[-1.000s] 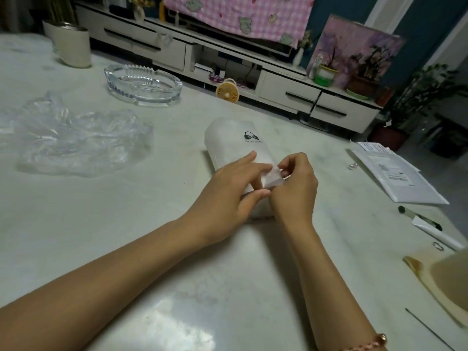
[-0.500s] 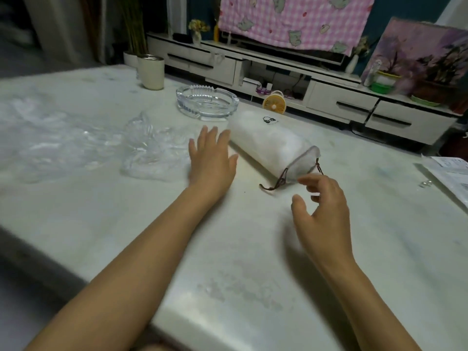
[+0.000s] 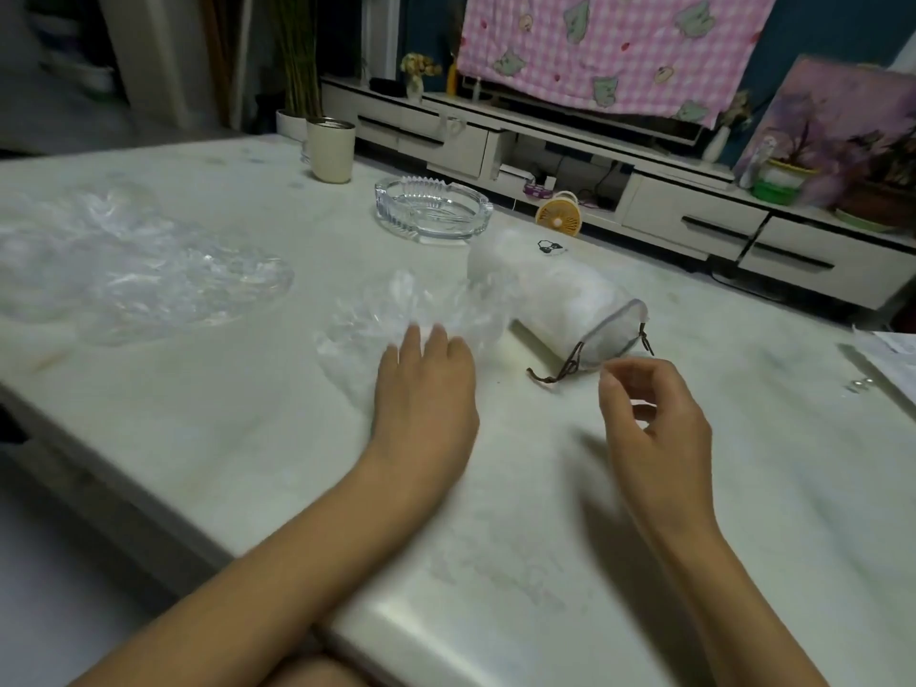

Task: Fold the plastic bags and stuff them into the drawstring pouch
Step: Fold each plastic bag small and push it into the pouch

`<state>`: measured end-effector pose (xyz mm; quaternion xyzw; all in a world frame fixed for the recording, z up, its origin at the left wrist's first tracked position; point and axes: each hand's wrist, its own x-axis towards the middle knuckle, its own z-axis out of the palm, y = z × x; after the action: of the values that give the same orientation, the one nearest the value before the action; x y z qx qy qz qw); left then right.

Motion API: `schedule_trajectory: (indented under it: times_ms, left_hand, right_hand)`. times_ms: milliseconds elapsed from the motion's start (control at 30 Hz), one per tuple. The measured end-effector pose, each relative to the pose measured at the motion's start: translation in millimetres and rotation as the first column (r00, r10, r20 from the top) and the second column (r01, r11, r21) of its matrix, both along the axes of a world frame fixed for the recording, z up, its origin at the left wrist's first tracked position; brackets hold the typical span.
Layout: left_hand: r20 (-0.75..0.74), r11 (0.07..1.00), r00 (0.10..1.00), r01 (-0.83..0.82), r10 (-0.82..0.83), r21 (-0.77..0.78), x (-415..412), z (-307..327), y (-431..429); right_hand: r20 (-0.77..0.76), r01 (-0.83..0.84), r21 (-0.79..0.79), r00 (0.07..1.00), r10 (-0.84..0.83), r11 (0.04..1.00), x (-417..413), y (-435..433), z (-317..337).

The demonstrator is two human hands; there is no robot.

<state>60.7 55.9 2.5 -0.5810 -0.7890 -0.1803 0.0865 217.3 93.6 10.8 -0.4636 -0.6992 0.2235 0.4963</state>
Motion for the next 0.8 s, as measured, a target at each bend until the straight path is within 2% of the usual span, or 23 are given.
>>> schedule_trajectory:
  times_ms: [67,100,233,300,333,367,400,433,467,500,567,633,667,800]
  left_hand:
    - [-0.058,0.989,0.993,0.111,-0.106,0.101,14.9,-6.9,-26.6]
    - [-0.004,0.976,0.982,0.188,-0.189,0.107,22.4,-8.7,-37.2]
    - [0.156,0.927,0.92,0.371,-0.359,-0.055,42.3,10.1,-63.0]
    - [0.163,0.9,0.886,0.422,-0.435,0.11,38.7,19.6,-65.0]
    - [0.112,0.88,0.881,0.434,-0.459,0.193,31.2,17.6,-58.8]
    - [0.122,0.878,0.884,0.416,-0.452,0.237,22.4,18.1,-50.4]
    - [0.09,0.877,0.896,0.401,-0.436,0.264,12.8,15.9,-39.3]
    - [0.054,0.885,0.896,0.424,-0.441,0.191,5.3,17.2,-28.2]
    - [0.0,0.904,0.907,0.421,-0.422,0.082,0.3,17.0,-18.4]
    - [-0.024,0.923,0.926,0.374,-0.377,-0.086,-4.3,13.0,-12.3]
    - [-0.009,0.91,0.956,0.276,-0.293,-0.308,-13.8,-2.3,-8.4]
    - [0.055,0.899,0.972,0.232,-0.228,-0.371,-21.8,-17.6,-17.8]
    - [0.092,0.9,0.974,0.227,-0.207,-0.373,-26.2,-23.3,-22.4]
    - [0.136,0.899,0.969,0.24,-0.204,-0.365,-39.2,-26.5,-32.8]
  right_hand:
    - [-0.066,-0.004,-0.012,0.998,0.003,1.0,-2.9,-1.6,2.1]
    - [-0.076,-0.008,-0.014,0.997,0.006,1.0,-3.9,-3.5,2.0]
    - [-0.121,-0.064,-0.131,0.992,0.048,0.989,-5.7,-13.0,0.3]
    - [-0.172,-0.026,-0.152,0.985,0.0,0.988,-3.1,-14.1,0.6]
    - [-0.119,0.06,-0.056,0.991,-0.066,0.997,-1.8,-14.4,1.2]
    - [-0.046,0.132,0.081,0.991,-0.128,0.988,-1.5,-15.6,2.1]
    - [0.009,0.148,0.203,0.988,-0.153,0.968,-3.0,-16.6,1.2]
    - [0.073,0.089,0.264,0.991,-0.111,0.961,-6.2,-17.1,-1.0]
    - [0.167,-0.034,0.245,0.986,-0.008,0.969,-10.1,-17.5,-4.6]
    - [0.295,-0.175,0.165,0.948,0.12,0.971,-14.4,-18.0,-9.4]
    - [0.545,-0.333,-0.083,0.774,0.323,0.939,-18.0,-16.3,-19.2]
    - [0.726,-0.27,-0.26,0.579,0.372,0.927,-14.2,-9.5,-24.2]
    - [0.774,-0.217,-0.296,0.516,0.367,0.93,-10.9,-7.0,-24.1]
    - [0.83,-0.097,-0.337,0.438,0.345,0.936,-6.9,-15.8,-15.8]
